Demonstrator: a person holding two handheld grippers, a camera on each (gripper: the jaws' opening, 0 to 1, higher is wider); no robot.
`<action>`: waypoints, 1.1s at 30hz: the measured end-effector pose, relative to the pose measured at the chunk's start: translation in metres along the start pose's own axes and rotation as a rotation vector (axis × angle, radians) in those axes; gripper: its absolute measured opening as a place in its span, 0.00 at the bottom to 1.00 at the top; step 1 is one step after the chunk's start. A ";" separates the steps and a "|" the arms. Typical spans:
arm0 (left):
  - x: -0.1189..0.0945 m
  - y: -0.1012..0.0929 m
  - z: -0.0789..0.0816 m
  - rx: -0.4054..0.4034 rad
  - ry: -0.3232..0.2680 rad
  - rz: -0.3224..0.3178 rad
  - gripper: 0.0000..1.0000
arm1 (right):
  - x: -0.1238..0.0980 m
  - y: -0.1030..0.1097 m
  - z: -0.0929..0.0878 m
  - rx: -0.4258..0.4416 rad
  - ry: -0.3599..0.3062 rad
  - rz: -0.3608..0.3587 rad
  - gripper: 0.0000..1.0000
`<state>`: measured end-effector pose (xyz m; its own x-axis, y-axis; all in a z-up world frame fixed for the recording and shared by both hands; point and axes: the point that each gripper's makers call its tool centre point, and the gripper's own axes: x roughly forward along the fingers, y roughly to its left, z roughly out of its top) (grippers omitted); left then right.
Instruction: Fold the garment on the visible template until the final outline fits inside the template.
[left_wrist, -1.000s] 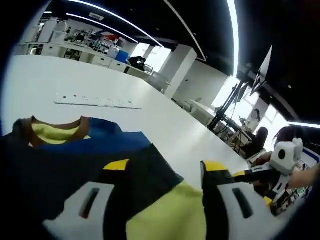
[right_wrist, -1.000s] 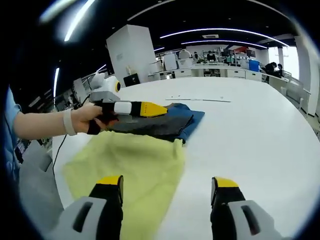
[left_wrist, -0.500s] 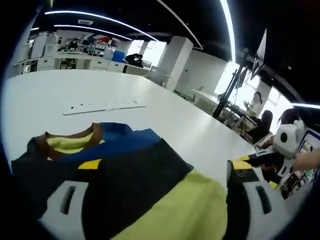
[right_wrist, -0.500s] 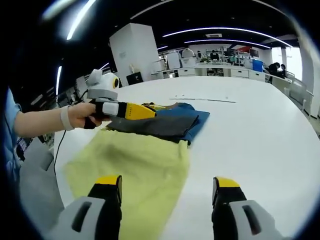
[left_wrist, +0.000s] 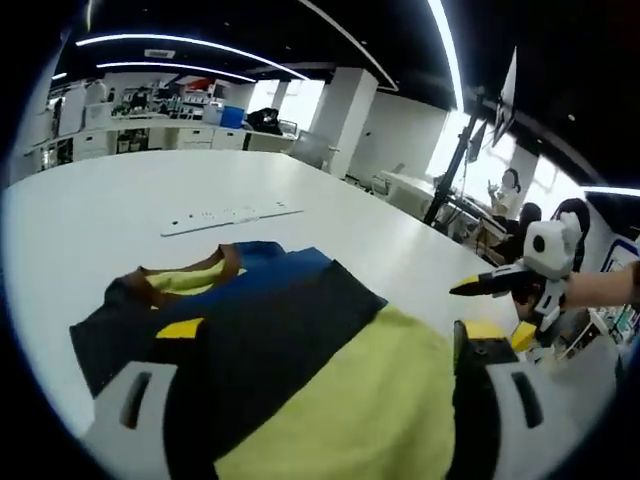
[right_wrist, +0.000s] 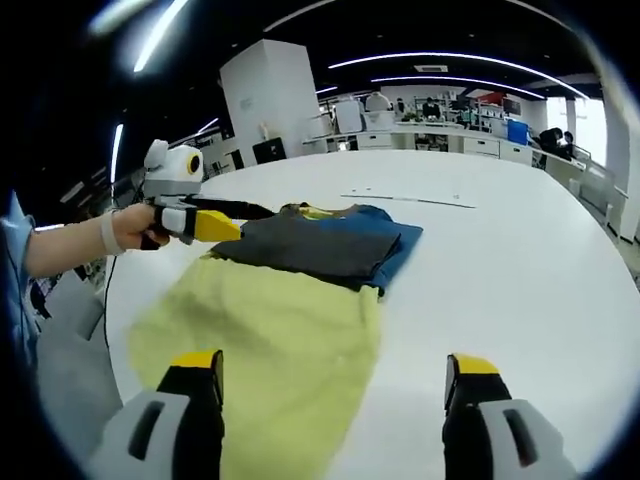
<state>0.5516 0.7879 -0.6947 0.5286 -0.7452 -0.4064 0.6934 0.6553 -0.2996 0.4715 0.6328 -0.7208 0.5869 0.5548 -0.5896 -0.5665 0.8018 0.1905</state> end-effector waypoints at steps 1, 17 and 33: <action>-0.005 0.001 -0.002 -0.001 0.002 0.001 0.99 | 0.000 0.000 0.000 0.002 0.000 0.001 0.93; -0.077 0.021 -0.019 -0.018 -0.014 0.097 0.99 | -0.003 0.011 0.006 -0.016 -0.003 0.019 1.00; -0.136 0.017 -0.065 -0.041 0.036 0.166 0.97 | -0.016 0.019 0.004 -0.043 -0.001 0.020 0.92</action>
<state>0.4598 0.9083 -0.7004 0.6161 -0.6218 -0.4835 0.5768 0.7742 -0.2607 0.4538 0.6400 -0.7050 0.5754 0.5712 -0.5854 -0.6025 0.7800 0.1688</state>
